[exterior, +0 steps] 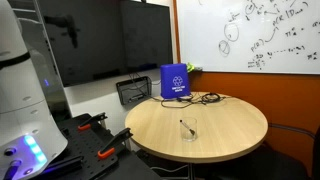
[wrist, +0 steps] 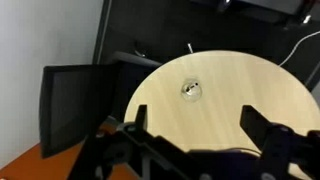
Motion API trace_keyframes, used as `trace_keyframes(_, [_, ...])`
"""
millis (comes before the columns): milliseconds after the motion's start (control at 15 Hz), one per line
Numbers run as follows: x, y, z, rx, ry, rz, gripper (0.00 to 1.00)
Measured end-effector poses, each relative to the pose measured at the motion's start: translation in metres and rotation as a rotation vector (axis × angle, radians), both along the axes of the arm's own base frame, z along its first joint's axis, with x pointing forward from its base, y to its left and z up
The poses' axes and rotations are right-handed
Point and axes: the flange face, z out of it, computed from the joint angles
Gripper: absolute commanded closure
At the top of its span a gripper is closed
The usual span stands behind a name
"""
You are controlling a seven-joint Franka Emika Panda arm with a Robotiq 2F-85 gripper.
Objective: Take the marker out of the glass cup and put it on the table
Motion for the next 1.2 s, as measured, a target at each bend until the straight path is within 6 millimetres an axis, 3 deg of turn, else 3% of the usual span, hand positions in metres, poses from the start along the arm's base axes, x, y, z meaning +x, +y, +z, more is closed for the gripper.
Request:
trace_keyframes(600, [0.0, 0.0, 0.0, 0.0, 0.0, 0.0, 0.0])
trace_keyframes(733, [0.002, 0.002, -0.008, 0.019, 0.013, 0.002, 0.0])
trace_keyframes(867, [0.008, 0.009, -0.032, 0.064, 0.054, 0.01, 0.0])
trace_keyframes(1200, [0.046, 0.021, -0.128, 0.204, 0.075, -0.016, 0.0])
